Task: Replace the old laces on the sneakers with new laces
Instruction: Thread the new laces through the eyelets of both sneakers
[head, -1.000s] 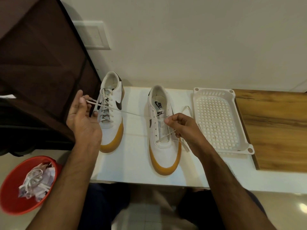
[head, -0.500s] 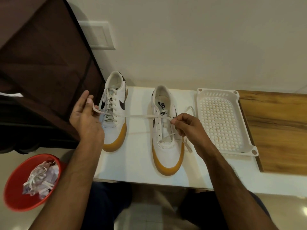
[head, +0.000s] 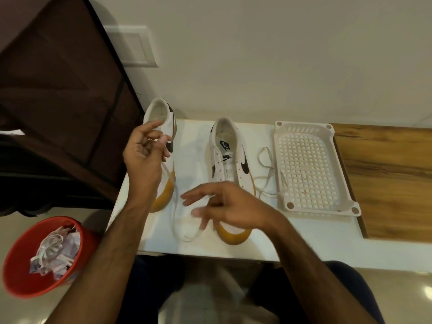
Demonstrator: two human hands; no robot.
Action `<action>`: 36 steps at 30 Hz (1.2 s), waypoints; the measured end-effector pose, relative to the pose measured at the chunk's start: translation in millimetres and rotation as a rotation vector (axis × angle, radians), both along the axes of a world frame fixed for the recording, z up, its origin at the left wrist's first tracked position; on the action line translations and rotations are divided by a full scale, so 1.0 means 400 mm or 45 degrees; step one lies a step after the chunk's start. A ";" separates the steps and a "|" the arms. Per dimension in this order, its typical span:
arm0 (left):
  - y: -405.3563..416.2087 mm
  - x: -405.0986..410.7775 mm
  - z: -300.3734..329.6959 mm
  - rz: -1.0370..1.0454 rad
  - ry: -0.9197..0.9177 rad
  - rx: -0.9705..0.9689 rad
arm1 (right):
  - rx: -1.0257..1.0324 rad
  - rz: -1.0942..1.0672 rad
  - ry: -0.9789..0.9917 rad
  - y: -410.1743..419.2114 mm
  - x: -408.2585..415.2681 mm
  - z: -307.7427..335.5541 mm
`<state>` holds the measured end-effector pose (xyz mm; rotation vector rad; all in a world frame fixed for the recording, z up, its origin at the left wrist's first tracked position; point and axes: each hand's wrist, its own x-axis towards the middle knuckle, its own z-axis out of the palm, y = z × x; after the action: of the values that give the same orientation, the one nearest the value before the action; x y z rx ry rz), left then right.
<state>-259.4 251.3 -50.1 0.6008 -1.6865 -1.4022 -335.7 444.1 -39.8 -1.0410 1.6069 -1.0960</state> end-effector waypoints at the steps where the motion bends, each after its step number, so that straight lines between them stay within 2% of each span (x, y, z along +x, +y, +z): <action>1: 0.005 0.000 0.000 -0.020 -0.060 -0.067 | -0.010 -0.183 0.087 0.011 -0.023 -0.002; 4: 0.041 -0.011 -0.003 -0.183 -0.225 -0.184 | 0.008 -0.735 0.261 0.051 -0.097 -0.028; 7: 0.087 -0.025 -0.014 -0.432 -0.362 -0.419 | 0.190 -0.934 0.331 0.079 -0.134 -0.067; 10: 0.122 -0.031 -0.035 -0.642 -0.447 -0.679 | 0.280 -0.952 0.321 0.071 -0.129 -0.083; 17: 0.145 -0.043 -0.072 -0.728 -0.562 -0.903 | 0.422 -0.921 0.596 0.038 -0.116 -0.081; 26: 0.182 -0.075 -0.124 -0.540 -0.669 -0.920 | 0.302 -0.863 0.382 0.070 -0.152 -0.089; 36: 0.207 -0.085 -0.124 -0.320 -0.854 -0.695 | 0.266 -0.865 0.348 0.068 -0.149 -0.095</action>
<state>-293.6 334.2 -99.7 0.5860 -2.6315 -0.8573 -395.4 471.4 -77.7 -0.5191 2.3373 -1.2083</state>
